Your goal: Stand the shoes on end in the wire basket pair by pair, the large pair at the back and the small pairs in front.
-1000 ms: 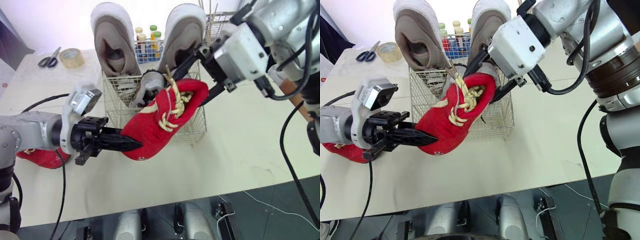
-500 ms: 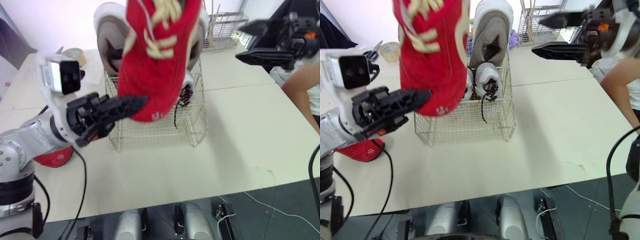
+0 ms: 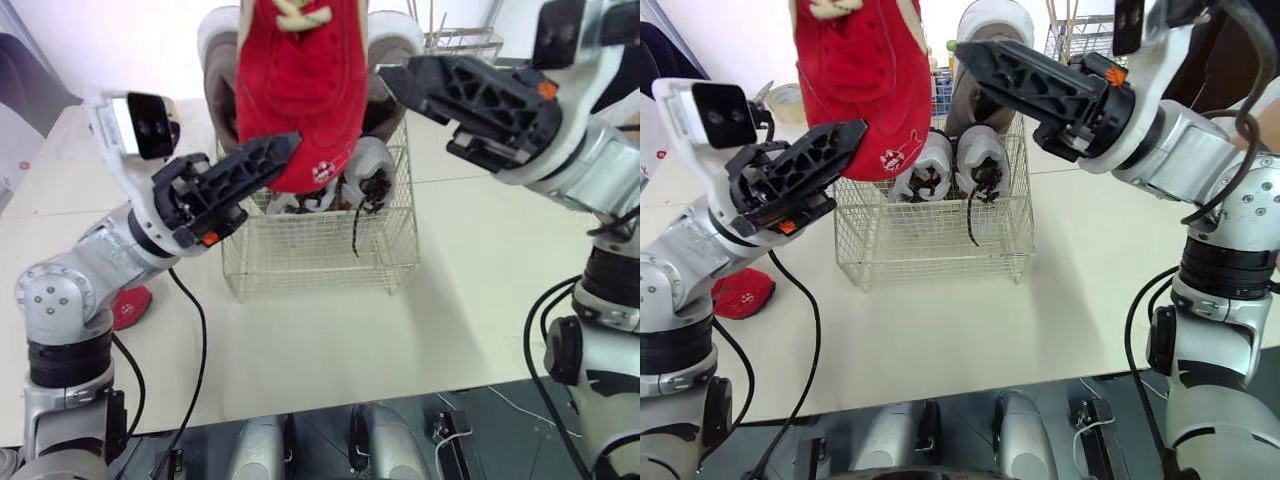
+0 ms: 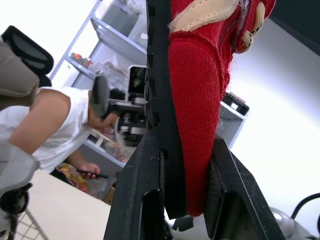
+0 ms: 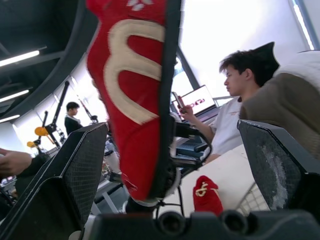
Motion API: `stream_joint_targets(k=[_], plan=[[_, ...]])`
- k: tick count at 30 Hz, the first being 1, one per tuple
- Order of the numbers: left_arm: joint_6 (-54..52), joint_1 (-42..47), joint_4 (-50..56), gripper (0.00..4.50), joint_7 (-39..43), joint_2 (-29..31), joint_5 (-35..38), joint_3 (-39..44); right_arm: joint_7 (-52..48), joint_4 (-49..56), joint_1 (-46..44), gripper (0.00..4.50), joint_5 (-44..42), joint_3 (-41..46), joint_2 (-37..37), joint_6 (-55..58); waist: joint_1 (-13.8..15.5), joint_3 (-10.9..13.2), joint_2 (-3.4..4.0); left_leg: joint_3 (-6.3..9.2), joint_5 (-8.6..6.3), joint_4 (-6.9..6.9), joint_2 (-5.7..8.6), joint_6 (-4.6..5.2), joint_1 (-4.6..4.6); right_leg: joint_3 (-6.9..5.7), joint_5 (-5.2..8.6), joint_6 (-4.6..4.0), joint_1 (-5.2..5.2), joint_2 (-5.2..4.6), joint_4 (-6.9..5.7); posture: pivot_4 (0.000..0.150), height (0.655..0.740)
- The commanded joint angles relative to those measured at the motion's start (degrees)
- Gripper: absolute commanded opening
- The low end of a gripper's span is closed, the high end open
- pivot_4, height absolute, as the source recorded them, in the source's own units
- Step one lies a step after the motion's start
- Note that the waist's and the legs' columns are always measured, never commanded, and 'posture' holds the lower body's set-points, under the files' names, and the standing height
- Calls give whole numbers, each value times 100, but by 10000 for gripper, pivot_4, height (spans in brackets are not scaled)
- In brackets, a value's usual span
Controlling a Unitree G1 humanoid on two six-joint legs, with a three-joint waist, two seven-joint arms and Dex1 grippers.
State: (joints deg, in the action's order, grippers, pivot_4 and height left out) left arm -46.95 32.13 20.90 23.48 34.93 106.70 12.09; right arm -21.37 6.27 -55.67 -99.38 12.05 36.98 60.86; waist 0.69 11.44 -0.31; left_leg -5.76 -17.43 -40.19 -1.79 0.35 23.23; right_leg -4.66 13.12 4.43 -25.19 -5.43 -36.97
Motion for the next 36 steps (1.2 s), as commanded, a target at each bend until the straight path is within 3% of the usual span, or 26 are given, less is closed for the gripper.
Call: stream_joint_targets(k=[1, 21, 24, 27, 30, 31, 35, 36], plan=[[-28, 101, 117, 5851, 198, 11, -150, 23, 132, 29, -280, 44682, -222, 66, -45, -101, 0, -1, -2, 0, 0, 0, 0, 0, 0, 0, 0, 0, 0, 1, 0, 1500, 7400], [-440, -93, 118, 5851, 962, 17, -1174, -226, -536, -186, -786, 44682, 335, -113, -145, 45, -7, -2, -3, 1, -2, 1, -2, 3, 3, -1, 0, 0, -3, 5, 3, 1500, 7400], [-462, -75, 110, 5851, 978, 1, -1204, -213, -636, -148, -763, 35605, 513, -141, -167, 46, -7, -2, -3, 2, -2, 1, -2, 4, 4, -1, 0, 0, -3, 5, 4, 1500, 7400], [-490, -78, 116, 5851, 994, 11, -1273, -202, -696, -138, -782, 21092, 544, -99, -214, 38, -7, -2, -3, 2, -3, 1, -2, 4, 4, -1, 0, 0, -3, 5, 4, 1500, 7400], [-525, -96, 113, 5851, 1037, 54, -1322, -191, -872, -103, -799, 9438, 569, -61, -185, 80, -8, -2, -3, 2, -3, 1, -3, 4, 4, -1, 0, 0, -3, 5, 4, 1500, 7400], [-556, -107, 97, 14150, 1071, 99, -1292, -159, -960, -100, -819, 8993, 542, -44, -152, 121, -8, -2, -3, 2, -3, 1, -3, 4, 4, -1, 0, 0, -4, 5, 4, 1500, 7400], [-626, -146, 139, 31781, 1198, 306, -1561, -118, -1337, -124, -918, 8993, 991, -121, 62, 158, -8, -2, -3, 2, -3, 2, -3, 5, 4, -1, 0, 0, -4, 5, 5, 1500, 7400], [-644, -176, 177, 31781, 1255, 401, -1700, -111, -1536, -123, -943, 8993, 1285, -176, 172, 107, -6, -2, -3, 2, -3, 2, -3, 5, 5, -1, 0, 0, -5, 5, 4, 1500, 7400]])
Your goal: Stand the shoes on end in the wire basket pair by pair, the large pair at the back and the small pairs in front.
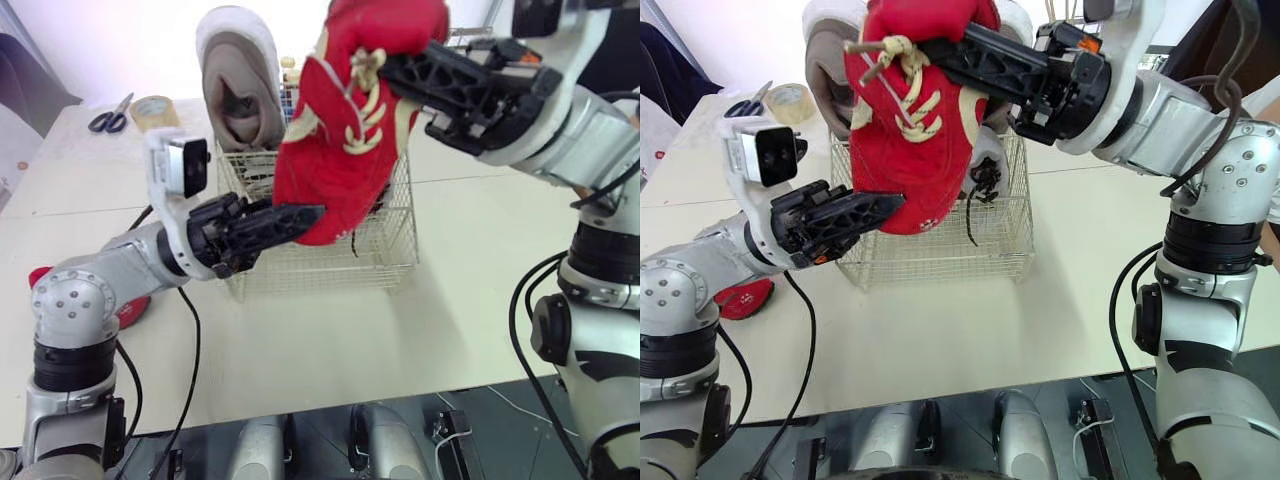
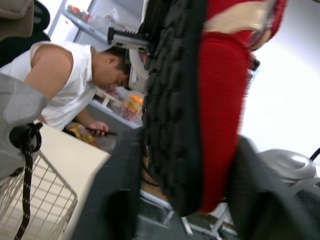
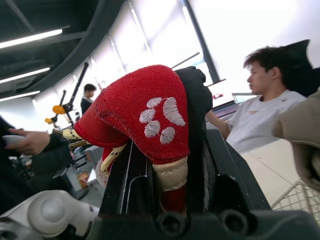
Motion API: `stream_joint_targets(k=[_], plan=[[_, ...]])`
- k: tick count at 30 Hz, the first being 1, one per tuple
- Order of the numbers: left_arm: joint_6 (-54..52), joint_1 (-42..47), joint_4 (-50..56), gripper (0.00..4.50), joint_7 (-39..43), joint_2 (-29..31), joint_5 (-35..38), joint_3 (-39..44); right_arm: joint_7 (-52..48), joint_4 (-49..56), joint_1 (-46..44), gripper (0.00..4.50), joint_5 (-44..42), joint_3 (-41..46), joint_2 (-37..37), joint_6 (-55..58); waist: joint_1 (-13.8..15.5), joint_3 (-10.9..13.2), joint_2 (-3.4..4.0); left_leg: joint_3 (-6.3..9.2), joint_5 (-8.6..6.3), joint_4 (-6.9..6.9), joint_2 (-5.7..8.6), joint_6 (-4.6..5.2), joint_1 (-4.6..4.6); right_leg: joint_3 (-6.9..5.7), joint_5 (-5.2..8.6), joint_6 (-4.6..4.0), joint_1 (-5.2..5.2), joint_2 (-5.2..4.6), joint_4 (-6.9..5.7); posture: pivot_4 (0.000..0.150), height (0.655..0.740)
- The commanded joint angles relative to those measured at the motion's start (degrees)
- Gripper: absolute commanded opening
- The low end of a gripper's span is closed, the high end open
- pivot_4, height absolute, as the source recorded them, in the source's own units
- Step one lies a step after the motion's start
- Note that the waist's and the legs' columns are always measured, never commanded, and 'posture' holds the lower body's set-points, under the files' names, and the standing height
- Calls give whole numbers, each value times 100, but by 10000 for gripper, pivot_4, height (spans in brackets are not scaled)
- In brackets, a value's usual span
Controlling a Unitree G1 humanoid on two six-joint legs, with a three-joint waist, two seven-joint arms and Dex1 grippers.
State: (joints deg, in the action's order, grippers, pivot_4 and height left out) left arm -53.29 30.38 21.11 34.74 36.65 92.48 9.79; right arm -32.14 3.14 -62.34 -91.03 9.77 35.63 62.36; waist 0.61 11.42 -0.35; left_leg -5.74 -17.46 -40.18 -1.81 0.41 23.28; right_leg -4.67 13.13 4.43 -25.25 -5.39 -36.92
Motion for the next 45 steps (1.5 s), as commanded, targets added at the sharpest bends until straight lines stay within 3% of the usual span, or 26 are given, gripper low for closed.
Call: stream_joint_targets(k=[1, 5, 8, 13, 23, 29, 34, 45], plan=[[-20, -24, 182, 31781, 173, 297, -364, 128, -605, 190, -295, 8993, 656, 15, 378, -81, 2, 0, 0, 1, -3, 0, 0, 5, 2, 0, 0, 0, -1, 0, 1, 1500, 7400], [-113, -222, 278, 31781, 523, 948, -701, 386, -1650, -171, -401, 8993, 1742, -90, 871, -523, -5, 1, -3, -2, -16, 4, 0, 28, 3, 0, 0, 0, -4, 0, 8, 1500, 7400], [-238, -472, 359, 31781, 1007, 1777, -1026, 758, -2683, -505, -385, 8993, 2636, -198, 1189, -1214, -23, 2, -4, -5, -16, 8, 0, 27, 7, 1, 0, 0, -11, 5, 14, 1500, 7400], [-353, -695, 346, 31781, 1370, 2482, -1059, 1264, -3753, -525, 16, 8993, 3272, -299, 1358, -1622, -33, 3, -3, -6, -7, 18, -6, 9, 8, -1, 0, 0, -11, 7, 30, 1500, 7400], [-390, -753, 323, 31781, 1200, 2513, -957, 1354, -4315, -687, 709, 8993, 4183, -361, 1215, -2268, -13, 4, -1, -8, -4, 17, -5, 3, 10, -1, 0, 1, -10, 2, 34, 1500, 7400], [-448, -624, 214, 31781, 1214, 2518, -949, 1297, -4523, -595, 1159, 8993, 4288, -375, 1066, -2241, -17, 4, -1, -8, -3, 17, -4, 1, 10, -1, 0, 1, -11, 3, 34, 1500, 7400], [-508, -487, 102, 31781, 1207, 2502, -962, 1238, -4365, -669, 1627, 8993, 4462, -139, 457, -2961, -17, 4, -1, -9, -2, 16, -3, 0, 9, -2, 0, 2, -10, 4, 33, 1500, 7400], [-594, -280, -34, 31781, 1109, 2366, -984, 1142, -4518, -723, 2033, 8993, 4999, -441, 377, -3272, -8, 4, -1, -8, -1, 15, -2, -2, 9, -2, -2, 4, -8, 5, 32, 1500, 7400]])
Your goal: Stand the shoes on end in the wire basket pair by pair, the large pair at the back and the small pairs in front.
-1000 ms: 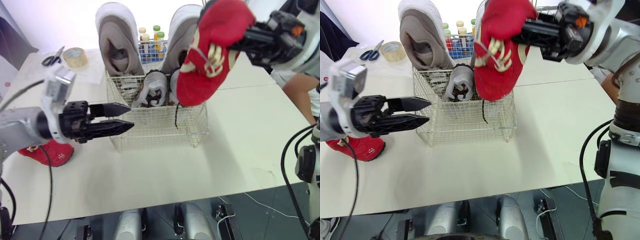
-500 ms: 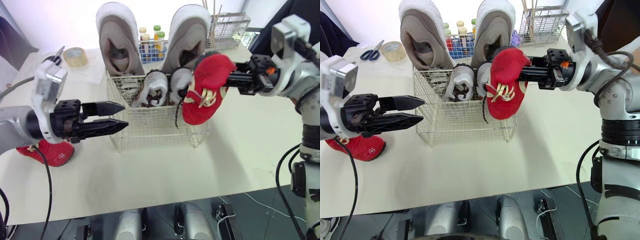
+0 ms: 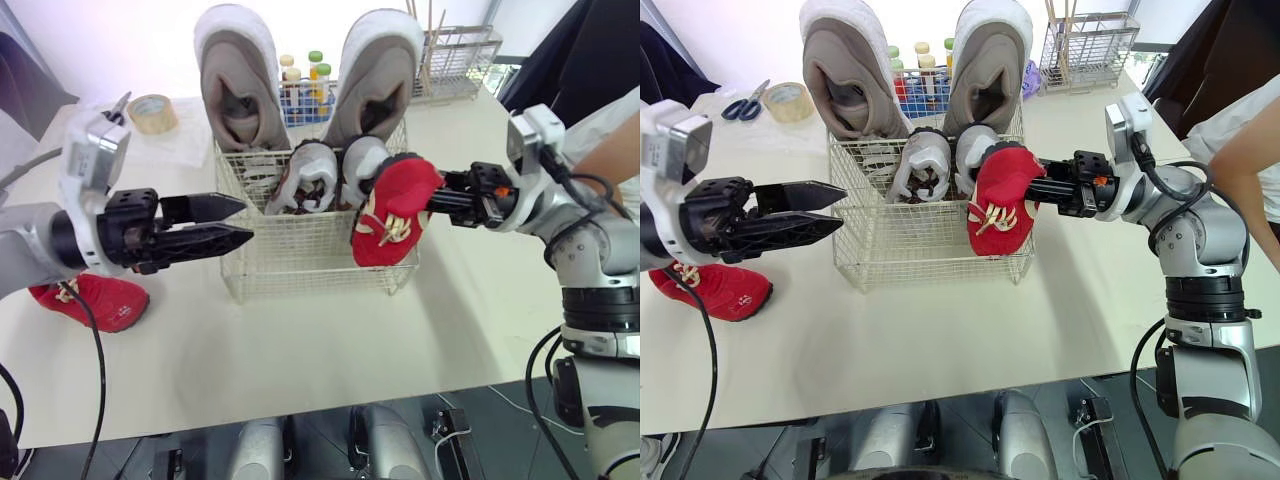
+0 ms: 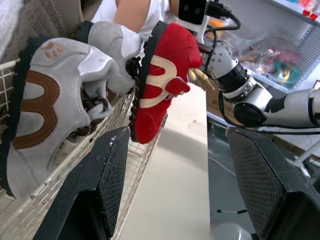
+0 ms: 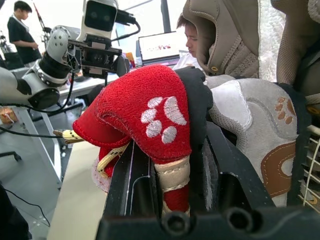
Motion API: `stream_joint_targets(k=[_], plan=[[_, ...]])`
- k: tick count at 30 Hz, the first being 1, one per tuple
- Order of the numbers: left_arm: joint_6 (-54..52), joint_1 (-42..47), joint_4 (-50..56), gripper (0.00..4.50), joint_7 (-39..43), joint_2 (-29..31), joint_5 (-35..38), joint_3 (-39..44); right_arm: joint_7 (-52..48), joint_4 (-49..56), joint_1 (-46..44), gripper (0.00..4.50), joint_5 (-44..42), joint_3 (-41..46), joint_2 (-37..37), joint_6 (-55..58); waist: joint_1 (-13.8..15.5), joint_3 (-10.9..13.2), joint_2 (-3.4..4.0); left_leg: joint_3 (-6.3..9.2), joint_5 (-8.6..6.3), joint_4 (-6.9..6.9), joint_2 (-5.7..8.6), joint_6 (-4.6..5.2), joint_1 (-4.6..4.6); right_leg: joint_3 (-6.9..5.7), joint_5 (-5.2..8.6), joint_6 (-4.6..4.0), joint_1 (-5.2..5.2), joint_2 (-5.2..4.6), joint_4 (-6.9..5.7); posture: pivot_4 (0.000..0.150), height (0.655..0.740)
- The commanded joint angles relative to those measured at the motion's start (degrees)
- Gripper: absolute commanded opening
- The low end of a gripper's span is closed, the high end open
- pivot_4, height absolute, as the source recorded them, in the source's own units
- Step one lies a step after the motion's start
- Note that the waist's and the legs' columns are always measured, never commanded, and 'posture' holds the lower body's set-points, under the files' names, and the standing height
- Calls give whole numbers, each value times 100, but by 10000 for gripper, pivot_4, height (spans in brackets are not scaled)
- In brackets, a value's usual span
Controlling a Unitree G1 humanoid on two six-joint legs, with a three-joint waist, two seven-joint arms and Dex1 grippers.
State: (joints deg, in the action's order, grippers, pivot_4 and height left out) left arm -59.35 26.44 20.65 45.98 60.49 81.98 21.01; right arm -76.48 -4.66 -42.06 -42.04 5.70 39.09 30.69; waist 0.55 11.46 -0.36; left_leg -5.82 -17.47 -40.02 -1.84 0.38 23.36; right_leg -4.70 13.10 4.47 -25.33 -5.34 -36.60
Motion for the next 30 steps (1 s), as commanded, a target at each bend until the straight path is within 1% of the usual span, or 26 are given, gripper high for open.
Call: stream_joint_targets(k=[1, 7, 9, 10, 12, 13, 19, 25, 30], plan=[[8, 123, 10, 31781, -20, -37, 53, 12, -78, 52, 23, 8993, 137, -62, 29, -83, -3, 0, 0, 0, 0, 0, 1, 0, 0, 0, 0, 0, 0, 0, 0, 1500, 7400], [11, 125, 13, 31781, -45, -163, -45, -23, -96, 45, 90, 8993, 185, -199, -19, 74, 0, 0, 0, 0, 0, 0, 0, 0, 0, 0, 0, 0, 1, 0, 0, 1500, 7400], [14, 120, 9, 32192, -49, -194, -71, -23, -143, 17, 93, 16120, 193, -226, 12, 115, 5, 0, 0, 0, 0, 0, 0, 0, 0, 0, 0, 0, 1, 0, 0, 1500, 7400], [9, 115, 17, 32192, -54, -206, -75, -16, -154, 17, 104, 18771, 205, -227, 27, 119, 2, -1, -1, 1, 0, 0, 1, 0, -1, 0, 0, 0, 1, 0, 0, 1500, 7400], [9, 89, 44, 32192, -71, -227, -73, -1, -67, 32, 136, 29198, 265, -164, 32, 72, 2, 0, -1, 0, 0, -1, 1, 0, -1, 0, 0, 0, 2, 0, 0, 1500, 7400], [14, 72, 47, 32192, -81, -235, -78, 14, -23, 90, 161, 33428, 250, -93, 72, 91, 1, -1, -1, 0, 0, -1, 1, 0, -1, 0, 0, 0, 2, 0, 0, 1500, 7400], [36, -20, 94, 32192, -162, -281, -50, 79, 180, 571, 348, 33428, 28, 197, 331, 386, 6, 0, -1, 2, 0, -2, 0, 0, -1, 0, 0, 0, 2, -1, -1, 1500, 7400], [88, 43, 52, 32192, -161, -418, -183, -56, 215, 461, 272, 33428, 181, 237, 451, 320, 0, -1, -2, 1, 1, -2, 2, -1, -4, 0, 0, 0, 4, 0, -4, 1500, 7400], [76, -3, 43, 32192, -144, -410, -237, 0, 309, 667, 306, 33428, -120, 602, 716, 557, 10, -1, -2, 0, 1, -3, 2, -1, -3, 0, 0, 0, 4, -1, -3, 1500, 7400]])
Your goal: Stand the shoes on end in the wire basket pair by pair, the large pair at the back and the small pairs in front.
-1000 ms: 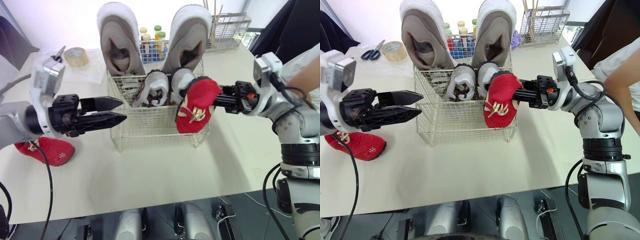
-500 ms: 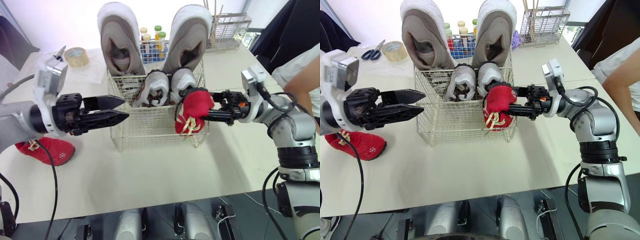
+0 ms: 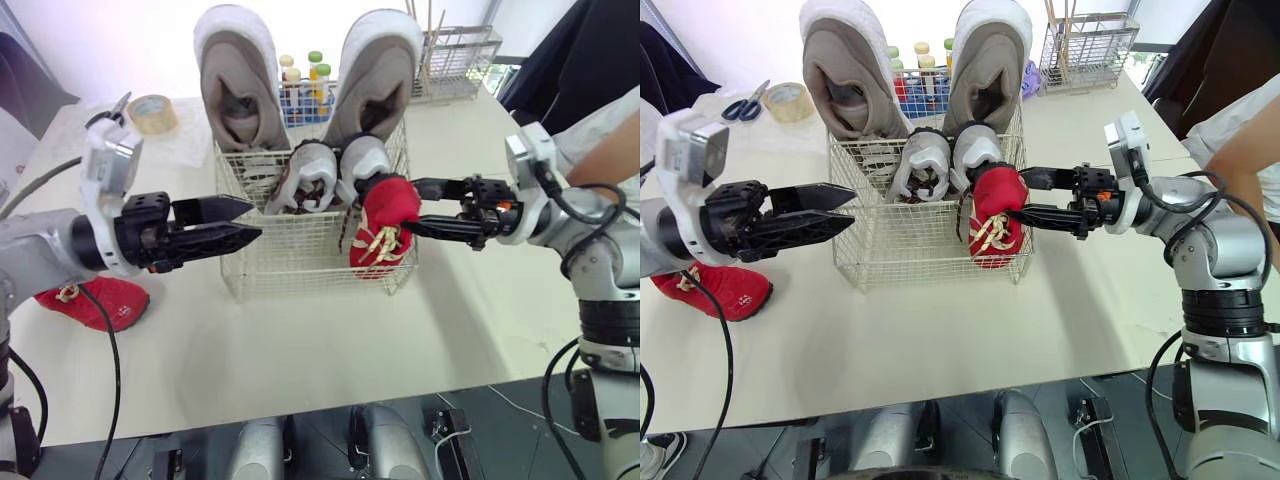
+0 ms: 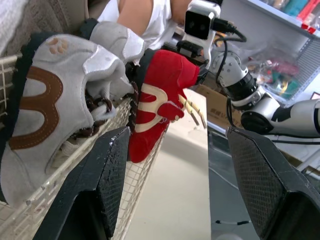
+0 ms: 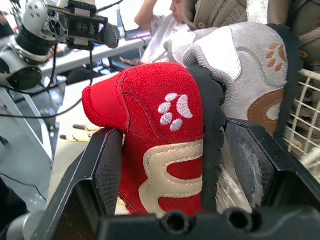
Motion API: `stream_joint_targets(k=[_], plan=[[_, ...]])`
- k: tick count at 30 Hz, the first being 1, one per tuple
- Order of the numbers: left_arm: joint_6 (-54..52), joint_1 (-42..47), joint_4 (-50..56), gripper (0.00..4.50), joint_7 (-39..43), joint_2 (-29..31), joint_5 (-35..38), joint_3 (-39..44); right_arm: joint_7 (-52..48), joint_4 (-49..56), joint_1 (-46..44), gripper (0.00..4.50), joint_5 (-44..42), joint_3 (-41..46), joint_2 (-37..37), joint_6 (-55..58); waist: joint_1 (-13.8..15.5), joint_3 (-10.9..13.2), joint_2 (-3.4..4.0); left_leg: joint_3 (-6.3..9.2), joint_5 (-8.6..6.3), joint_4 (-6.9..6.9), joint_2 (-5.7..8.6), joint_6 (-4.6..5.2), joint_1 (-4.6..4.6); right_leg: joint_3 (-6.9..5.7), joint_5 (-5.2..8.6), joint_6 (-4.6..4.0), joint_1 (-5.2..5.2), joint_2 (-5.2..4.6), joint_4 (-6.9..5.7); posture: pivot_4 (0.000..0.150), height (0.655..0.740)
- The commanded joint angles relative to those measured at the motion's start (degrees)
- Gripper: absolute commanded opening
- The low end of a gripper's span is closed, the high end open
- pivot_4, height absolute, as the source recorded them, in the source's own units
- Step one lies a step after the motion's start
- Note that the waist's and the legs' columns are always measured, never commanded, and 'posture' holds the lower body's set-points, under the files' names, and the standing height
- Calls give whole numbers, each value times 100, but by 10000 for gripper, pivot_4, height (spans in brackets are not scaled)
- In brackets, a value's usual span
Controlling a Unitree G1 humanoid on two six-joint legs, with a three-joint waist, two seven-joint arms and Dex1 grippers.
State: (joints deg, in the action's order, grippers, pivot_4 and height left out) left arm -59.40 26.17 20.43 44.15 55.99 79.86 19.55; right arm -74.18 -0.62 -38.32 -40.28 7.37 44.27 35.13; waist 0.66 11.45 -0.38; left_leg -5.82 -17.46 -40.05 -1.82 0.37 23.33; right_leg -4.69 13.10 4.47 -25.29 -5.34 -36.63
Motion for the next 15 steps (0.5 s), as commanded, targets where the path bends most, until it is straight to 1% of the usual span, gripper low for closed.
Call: stream_joint_targets(k=[1, 4, 7, 15], plan=[[77, -5, 71, 32192, 41, 47, -32, 167, 119, 323, -68, 33428, -399, 540, 228, 189, -1, 0, 0, 0, 0, 0, 0, 0, 0, 0, 0, 0, 1, 0, 0, 1500, 7400], [70, -54, 82, 32192, 31, 47, -37, 203, 265, 536, -77, 33428, -726, 774, 259, 441, -4, 0, 0, 1, 0, 0, -1, 0, 0, 0, 0, 0, 0, 0, -1, 1500, 7400], [101, -74, 79, 32192, 27, 17, -72, 181, 375, 860, 5, 33428, -954, 814, 279, 672, -5, 0, 0, 1, 0, 0, -2, 0, -1, 0, 0, 0, 0, 0, -1, 1500, 7400], [142, -46, 47, 32192, 9, -82, -171, 116, 451, 983, 356, 33428, -911, 755, 309, 768, 6, -1, -1, 2, 0, -2, -1, 1, -1, 0, 0, 0, 4, -2, -1, 1500, 7400]])
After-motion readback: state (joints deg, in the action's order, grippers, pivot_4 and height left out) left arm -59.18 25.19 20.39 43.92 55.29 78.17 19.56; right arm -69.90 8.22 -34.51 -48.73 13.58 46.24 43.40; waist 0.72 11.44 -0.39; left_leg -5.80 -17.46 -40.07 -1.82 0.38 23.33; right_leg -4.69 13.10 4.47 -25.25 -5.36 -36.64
